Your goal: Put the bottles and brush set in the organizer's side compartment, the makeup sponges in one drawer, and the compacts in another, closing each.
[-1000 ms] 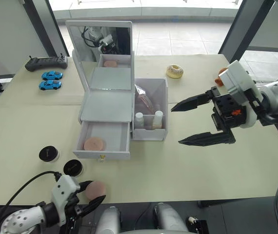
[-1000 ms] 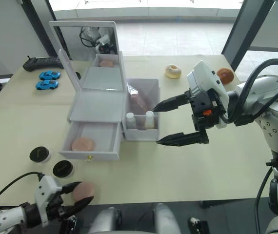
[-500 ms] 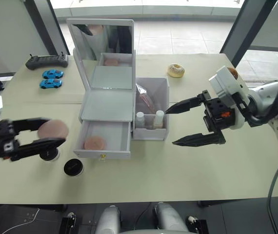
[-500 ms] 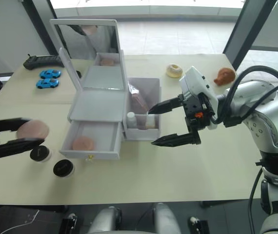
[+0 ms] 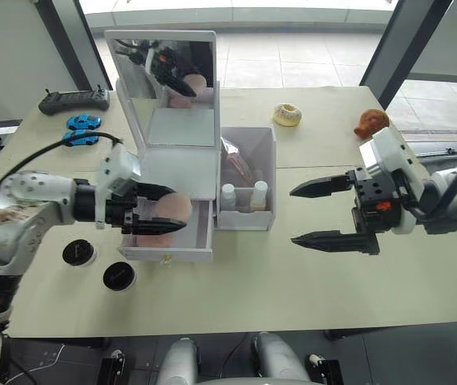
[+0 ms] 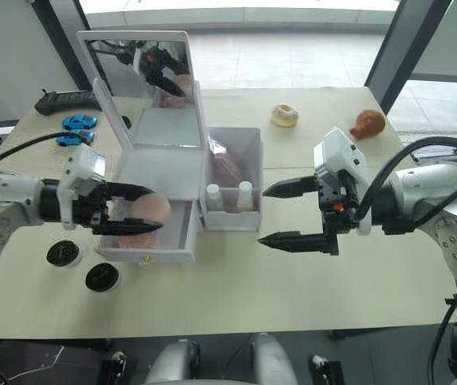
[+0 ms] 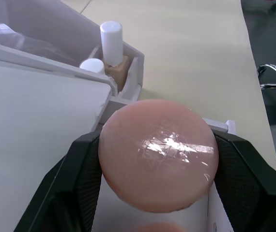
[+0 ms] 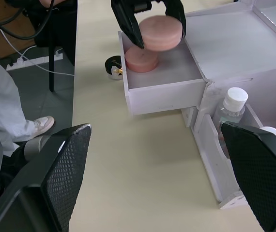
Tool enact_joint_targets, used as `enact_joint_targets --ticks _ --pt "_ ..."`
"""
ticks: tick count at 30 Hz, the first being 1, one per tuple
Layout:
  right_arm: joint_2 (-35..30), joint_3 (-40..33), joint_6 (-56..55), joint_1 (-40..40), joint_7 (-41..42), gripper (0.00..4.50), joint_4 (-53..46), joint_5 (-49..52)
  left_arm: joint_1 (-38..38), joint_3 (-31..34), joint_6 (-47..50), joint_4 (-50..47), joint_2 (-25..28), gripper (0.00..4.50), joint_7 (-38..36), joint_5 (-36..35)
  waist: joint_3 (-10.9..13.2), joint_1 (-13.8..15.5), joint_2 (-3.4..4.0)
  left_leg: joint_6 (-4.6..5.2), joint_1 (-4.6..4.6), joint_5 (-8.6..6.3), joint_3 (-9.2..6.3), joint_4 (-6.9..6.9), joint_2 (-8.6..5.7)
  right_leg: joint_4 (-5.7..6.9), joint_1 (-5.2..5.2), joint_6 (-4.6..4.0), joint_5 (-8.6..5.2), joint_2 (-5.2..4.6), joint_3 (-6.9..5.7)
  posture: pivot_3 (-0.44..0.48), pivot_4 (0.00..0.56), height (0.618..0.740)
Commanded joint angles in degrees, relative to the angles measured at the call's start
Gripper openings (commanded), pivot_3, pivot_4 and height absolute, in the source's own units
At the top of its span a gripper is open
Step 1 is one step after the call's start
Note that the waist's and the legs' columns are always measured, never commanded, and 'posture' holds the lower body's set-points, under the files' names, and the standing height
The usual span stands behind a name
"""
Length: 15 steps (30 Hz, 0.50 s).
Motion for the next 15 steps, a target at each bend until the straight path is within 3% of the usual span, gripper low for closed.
enact_joint_targets --ticks 1,7,12,15 --pt "-1.10 -4.90 2.32 0.99 -3.39 4.50 -3.00 4.56 -3.23 -1.62 -3.03 1.18 -1.90 2.96 -2.52 3.15 0.00 0.22 -0.01 0.00 -0.01 0.00 -0.01 0.01 0.00 -0.01 0.00 0.00 0.01 0.00 0.00 0.000 0.150 0.740" --pt "-2.75 -8.02 2.79 3.74 -6.79 4.50 -5.28 7.72 -4.80 -3.34 -6.11 4.31 -3.63 2.96 -5.94 7.30 -0.01 0.13 -0.03 0.00 -0.02 0.00 -0.02 0.05 0.00 -0.02 0.03 0.10 -0.02 -0.01 -0.01 0.000 0.150 0.740" --pt "-3.43 -8.54 2.27 4.76 -7.61 4.50 -5.54 8.99 -4.33 -2.84 -4.83 4.04 -4.57 4.47 -6.78 7.37 0.00 0.16 -0.04 0.01 -0.03 0.00 -0.02 0.08 0.00 -0.01 0.04 0.21 -0.07 -0.01 0.00 0.000 0.150 0.740" --pt "-3.90 -8.48 1.96 4.95 -7.68 4.50 -5.45 9.77 -3.93 -1.51 -3.95 3.50 -4.69 4.47 -6.46 6.41 0.00 0.15 -0.04 0.01 -0.03 0.00 -0.02 0.09 0.00 -0.02 0.05 0.22 -0.07 -0.02 0.00 0.000 0.150 0.740"
